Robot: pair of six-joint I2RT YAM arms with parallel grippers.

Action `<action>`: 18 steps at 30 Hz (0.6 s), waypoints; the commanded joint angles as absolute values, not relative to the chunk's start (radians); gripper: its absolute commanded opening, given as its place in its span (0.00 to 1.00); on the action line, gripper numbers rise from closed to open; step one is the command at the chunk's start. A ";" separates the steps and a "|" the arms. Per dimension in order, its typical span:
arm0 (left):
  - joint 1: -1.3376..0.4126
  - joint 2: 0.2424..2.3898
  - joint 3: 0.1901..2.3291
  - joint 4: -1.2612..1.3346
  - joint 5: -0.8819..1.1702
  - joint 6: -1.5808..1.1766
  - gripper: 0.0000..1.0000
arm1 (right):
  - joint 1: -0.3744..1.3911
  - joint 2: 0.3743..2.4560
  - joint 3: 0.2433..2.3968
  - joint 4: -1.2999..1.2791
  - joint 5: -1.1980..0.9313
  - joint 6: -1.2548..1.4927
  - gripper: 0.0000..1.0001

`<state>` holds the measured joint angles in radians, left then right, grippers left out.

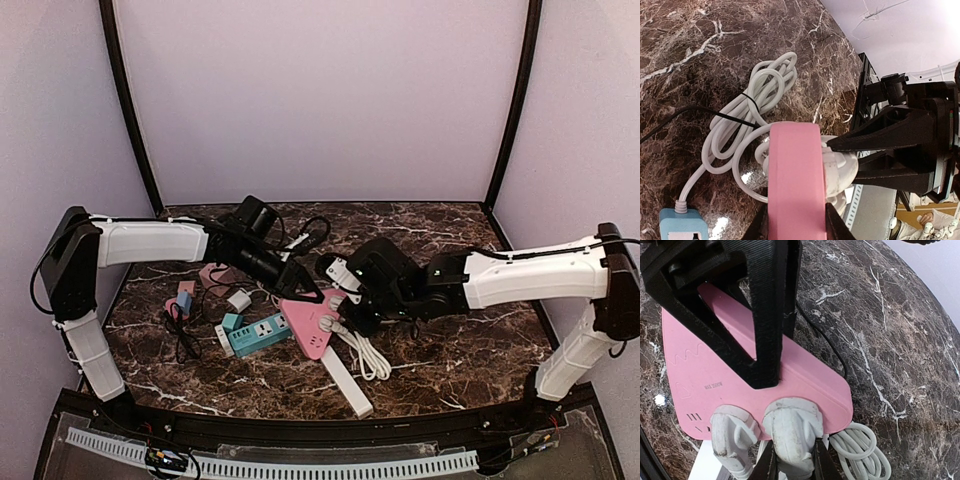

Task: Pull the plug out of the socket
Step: Remove the plug from the socket.

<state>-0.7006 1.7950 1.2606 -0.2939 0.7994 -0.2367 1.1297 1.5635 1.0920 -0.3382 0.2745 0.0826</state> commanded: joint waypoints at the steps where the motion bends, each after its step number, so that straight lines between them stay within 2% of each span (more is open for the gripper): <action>1: -0.691 1.772 1.270 -0.341 0.748 -0.198 0.01 | 1.152 1.598 1.168 -0.370 0.394 0.098 0.00; 11: -0.692 1.778 1.277 -0.366 0.698 -0.197 0.01 | 1.198 1.730 1.297 -0.516 0.552 0.104 0.00; 18: -0.691 1.779 1.279 -0.371 0.687 -0.193 0.01 | 1.201 1.737 1.318 -0.533 0.558 0.135 0.00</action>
<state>-0.6975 1.7954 1.2606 -0.3256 0.7090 -0.1974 1.1999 1.7500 1.2911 -0.5198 0.4911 0.1036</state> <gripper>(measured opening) 0.280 0.170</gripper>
